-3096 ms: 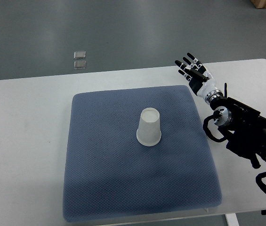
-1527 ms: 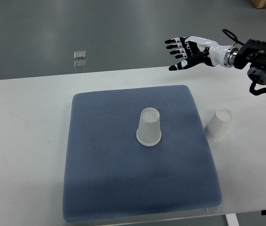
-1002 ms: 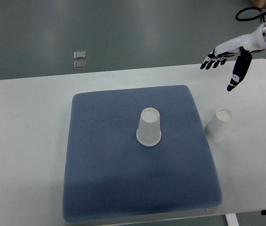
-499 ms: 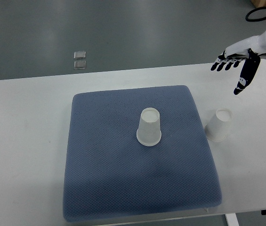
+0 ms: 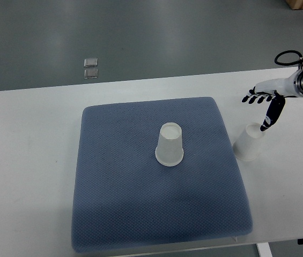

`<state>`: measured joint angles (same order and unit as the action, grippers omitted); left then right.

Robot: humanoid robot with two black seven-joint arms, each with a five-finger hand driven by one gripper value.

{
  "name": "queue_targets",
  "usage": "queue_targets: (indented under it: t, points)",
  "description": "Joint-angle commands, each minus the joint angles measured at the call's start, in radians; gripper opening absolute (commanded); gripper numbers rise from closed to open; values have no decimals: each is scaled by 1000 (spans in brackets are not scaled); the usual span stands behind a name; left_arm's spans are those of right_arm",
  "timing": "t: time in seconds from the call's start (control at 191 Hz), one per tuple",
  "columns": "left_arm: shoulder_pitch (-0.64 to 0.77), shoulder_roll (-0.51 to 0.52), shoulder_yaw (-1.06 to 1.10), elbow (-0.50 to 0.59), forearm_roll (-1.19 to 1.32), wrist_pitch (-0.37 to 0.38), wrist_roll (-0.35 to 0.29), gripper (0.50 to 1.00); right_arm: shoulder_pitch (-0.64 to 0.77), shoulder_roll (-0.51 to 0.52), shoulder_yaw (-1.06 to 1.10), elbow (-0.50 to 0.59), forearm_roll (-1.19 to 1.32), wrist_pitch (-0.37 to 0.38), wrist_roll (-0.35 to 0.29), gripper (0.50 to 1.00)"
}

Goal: Stack paper cups
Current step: 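Lower the open right hand down over the white paper cup, then close the right hand fingers around the white paper cup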

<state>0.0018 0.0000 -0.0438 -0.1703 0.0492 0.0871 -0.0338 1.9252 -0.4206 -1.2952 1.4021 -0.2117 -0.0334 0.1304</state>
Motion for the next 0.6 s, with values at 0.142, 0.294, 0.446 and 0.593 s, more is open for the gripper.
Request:
queue_targets:
  t: [0.142,0.294,0.446,0.593]
  points:
    - [0,0,1,0,0,0,-1,1000,-77,6,5,-3,0,-100,-1,921]
    - [0,0,-1,0,0,0,0,1000,-115,22,5,-9,0,-135,-2,921]
    - [0,0,-1,0,0,0,0,1000,-157,31,5,-15,0,-186,-11,917]
    - [0,0,-1,0,0,0,0,1000,-192,45,5,-23,0,-218,-15,915]
